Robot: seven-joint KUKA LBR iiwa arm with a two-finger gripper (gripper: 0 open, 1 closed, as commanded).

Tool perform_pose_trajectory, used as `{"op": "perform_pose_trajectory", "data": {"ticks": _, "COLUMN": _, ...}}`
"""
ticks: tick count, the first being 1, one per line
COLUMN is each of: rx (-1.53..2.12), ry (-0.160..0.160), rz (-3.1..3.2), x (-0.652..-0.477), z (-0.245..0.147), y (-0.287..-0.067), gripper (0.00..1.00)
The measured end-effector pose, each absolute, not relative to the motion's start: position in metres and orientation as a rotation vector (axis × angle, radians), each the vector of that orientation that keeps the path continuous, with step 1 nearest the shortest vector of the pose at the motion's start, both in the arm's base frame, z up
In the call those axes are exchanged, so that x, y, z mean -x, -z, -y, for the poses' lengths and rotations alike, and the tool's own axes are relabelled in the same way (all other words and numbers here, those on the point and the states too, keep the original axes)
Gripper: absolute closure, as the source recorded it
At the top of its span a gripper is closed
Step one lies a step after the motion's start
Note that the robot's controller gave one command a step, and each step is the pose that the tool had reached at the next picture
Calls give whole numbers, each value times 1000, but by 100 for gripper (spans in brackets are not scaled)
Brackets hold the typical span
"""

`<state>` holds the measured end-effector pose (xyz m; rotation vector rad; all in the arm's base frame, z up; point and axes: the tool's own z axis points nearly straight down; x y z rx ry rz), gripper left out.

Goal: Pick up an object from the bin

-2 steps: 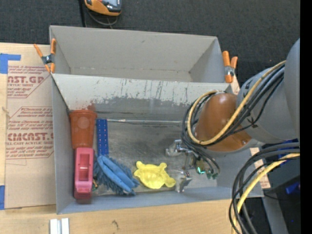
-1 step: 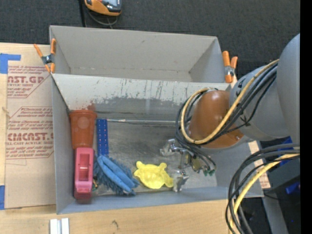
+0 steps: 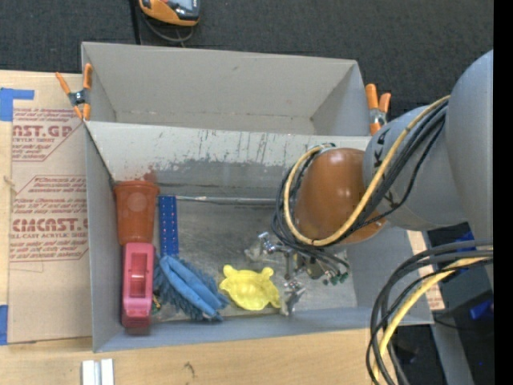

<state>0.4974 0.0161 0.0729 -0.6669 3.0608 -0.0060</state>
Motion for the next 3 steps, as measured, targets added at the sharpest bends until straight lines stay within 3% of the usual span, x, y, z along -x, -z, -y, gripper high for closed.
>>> {"op": "perform_pose_trajectory", "data": {"ticks": 1, "rx": 359, "ry": -1, "rz": -3119, "x": -487, "z": -68, "y": -74, "gripper": 100}}
{"op": "perform_pose_trajectory", "data": {"ticks": 2, "rx": 359, "ry": -1, "rz": -3119, "x": -487, "z": -68, "y": -74, "gripper": 100}}
{"op": "perform_pose_trajectory", "data": {"ticks": 3, "rx": 724, "ry": 0, "rz": -3049, "x": -482, "z": -93, "y": -239, "gripper": 100}}
